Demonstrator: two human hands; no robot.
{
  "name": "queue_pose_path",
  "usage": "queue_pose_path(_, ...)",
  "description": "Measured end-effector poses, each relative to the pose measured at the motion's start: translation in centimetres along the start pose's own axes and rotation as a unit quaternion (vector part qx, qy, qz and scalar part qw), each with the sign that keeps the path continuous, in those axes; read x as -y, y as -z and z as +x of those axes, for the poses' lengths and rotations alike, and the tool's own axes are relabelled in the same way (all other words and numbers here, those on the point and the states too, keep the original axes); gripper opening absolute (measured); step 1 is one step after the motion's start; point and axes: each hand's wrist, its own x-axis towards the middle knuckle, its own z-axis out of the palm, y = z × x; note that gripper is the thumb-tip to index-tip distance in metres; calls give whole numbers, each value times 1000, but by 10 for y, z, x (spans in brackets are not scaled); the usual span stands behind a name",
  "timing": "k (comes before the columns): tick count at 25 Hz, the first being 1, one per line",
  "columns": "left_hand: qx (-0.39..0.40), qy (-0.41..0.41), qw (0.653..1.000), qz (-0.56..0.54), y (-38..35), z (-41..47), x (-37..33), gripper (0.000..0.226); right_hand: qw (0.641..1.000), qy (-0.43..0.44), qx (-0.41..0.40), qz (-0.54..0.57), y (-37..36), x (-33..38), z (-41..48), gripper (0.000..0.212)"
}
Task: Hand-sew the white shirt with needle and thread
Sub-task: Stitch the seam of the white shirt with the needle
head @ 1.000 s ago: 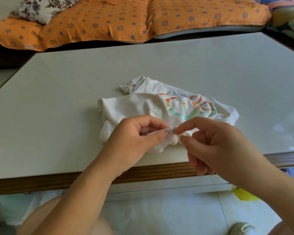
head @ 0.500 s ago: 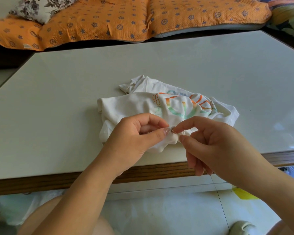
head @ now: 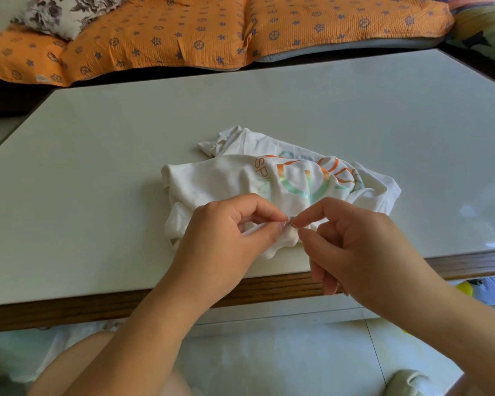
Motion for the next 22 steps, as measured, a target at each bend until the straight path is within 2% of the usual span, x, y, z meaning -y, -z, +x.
queue_pose_path(2, -20, -34, 997, 61, -5, -4, -5, 12, 1000, 7, -14, -16, -4, -1, 1, 12)
queue_pose_path(4, -40, -48, 996, 69, -11, -7, -7, 11, 999, 12, -31, -23, -7, -3, 2, 10)
queue_pose_path(8, -22, 46, 997, -60, -15, -1, 0, 7, 999, -5, -38, 27, -9, -3, 2, 9)
queue_pose_path(10, -1, 61, 994, -88, -16, 0, 2, 11, 998, -9, -35, 56, -10, -2, 3, 9)
queue_pose_path(13, -3, 30, 997, -71, -15, -2, 1, 9, 992, -10, -32, 124, -10, -4, 6, 5)
queue_pose_path(15, -4, -3, 999, -52, -15, -3, 1, 15, 988, -1, -25, 150, -9, -5, 7, 11)
queue_pose_path(17, -4, -32, 999, -12, -16, -3, 2, 21, 986, 2, -13, 164, -8, -4, 8, 17)
queue_pose_path(20, -10, -66, 996, 58, -20, -2, 6, 19, 986, -18, 3, 166, -8, 0, 10, 14)
queue_pose_path(22, -18, -66, 995, 67, -20, -2, 7, 20, 986, -46, 12, 163, -7, 2, 11, 10)
